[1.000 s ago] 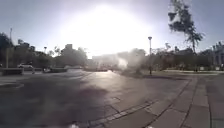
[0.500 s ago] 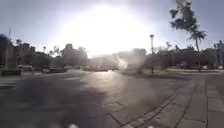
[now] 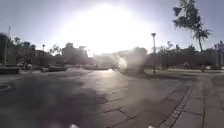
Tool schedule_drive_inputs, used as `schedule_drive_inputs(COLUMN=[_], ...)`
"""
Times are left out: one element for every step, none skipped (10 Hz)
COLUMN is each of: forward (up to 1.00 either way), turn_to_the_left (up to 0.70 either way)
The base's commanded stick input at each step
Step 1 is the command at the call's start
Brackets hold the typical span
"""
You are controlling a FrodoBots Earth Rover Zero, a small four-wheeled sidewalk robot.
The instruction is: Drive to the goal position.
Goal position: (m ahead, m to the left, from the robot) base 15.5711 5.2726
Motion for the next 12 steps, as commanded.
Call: schedule_drive_inputs(forward=[0.69, 0.69, 0.69, 0.69, 0.69, 0.69, 0.69, 0.69, 0.69, 0.69, 0.69, 0.69], turn_to_the_left=[0.02, 0.13, 0.23, 0.29, 0.32, 0.14, 0.00, 0.00, 0.00, 0.00, 0.00, 0.00])
